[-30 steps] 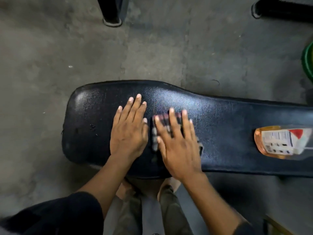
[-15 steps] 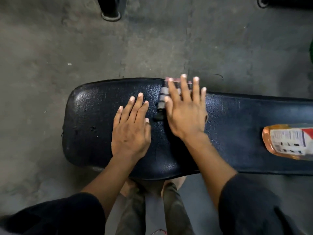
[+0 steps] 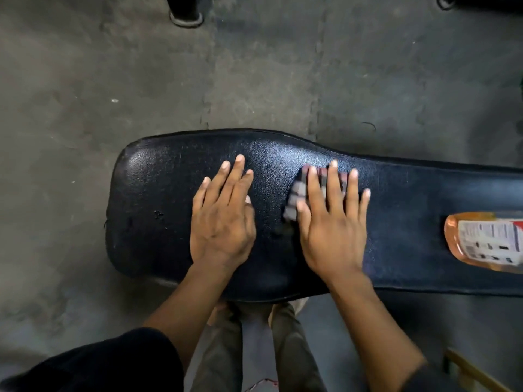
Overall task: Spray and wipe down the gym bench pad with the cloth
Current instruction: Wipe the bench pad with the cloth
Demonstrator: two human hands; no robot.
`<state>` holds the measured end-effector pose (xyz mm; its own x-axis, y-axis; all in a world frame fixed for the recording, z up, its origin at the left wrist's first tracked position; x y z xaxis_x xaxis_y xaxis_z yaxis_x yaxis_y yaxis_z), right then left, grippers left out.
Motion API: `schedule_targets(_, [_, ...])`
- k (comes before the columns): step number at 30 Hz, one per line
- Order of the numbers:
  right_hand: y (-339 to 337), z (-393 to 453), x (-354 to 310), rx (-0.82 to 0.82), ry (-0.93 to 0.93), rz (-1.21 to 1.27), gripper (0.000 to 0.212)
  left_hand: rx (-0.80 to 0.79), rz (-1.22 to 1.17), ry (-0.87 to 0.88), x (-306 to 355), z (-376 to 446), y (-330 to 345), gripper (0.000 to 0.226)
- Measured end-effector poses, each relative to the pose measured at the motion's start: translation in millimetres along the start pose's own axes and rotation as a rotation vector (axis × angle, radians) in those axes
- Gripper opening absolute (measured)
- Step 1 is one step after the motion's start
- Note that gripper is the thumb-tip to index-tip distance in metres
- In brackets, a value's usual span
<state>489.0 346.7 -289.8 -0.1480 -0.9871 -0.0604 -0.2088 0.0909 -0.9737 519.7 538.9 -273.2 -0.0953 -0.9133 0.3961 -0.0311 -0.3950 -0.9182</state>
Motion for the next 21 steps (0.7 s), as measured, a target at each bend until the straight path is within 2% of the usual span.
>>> schedule_targets(2, [-4.6,37.1,-24.3,0.012,0.022,0.040,0.066,-0.005,-0.053,0.000,-2.8,-0.4,-1.4,0.048])
schedule_targets(4, [-6.6,52.0,-55.7,0.037,-0.025,0.049,0.066,0.002,-0.218,-0.035,-7.7,1.5,-6.6,0.044])
schedule_targets(7, [2.5,20.9,-97.6,0.069,-0.178,0.058,0.066,0.088,-0.403,-0.162,-29.1,3.7,-26.8,0.041])
schedule_targets(9, [14.4,-24.8,-109.5,0.048,-0.293,0.079,0.069,0.102,-0.287,-0.183,-52.2,4.0,-42.0,0.044])
schedule_targets(12, [28.6,-81.3,-91.6,-0.005,-0.361,0.050,0.067,0.010,-0.110,-0.170,-93.8,5.6,-55.1,0.051])
schedule_targets(14, [27.2,-87.8,-69.3,-0.033,-0.330,0.001,0.065,-0.030,-0.054,-0.130,-104.6,4.9,-57.1,0.053])
schedule_targets(17, [16.2,-54.1,-48.5,-0.038,-0.195,-0.040,0.065,0.001,-0.010,-0.099,-102.3,3.6,-55.6,0.054])
schedule_targets(21, [-4.3,31.4,-70.1,0.007,-0.009,0.028,0.066,0.039,-0.019,-0.087,-103.3,2.7,-57.3,0.053])
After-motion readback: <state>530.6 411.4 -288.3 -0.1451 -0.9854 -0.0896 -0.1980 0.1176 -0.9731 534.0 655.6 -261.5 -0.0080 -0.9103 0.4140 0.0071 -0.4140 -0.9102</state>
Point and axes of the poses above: each hand's wrist, its own z-axis towards the middle knuckle, its own y-axis out of the palm, x = y × z, the point moved 8 cm from there along z, towards the middle knuckle, and after that the axes turned 3 degrees about -z, right-handed, at the moved point
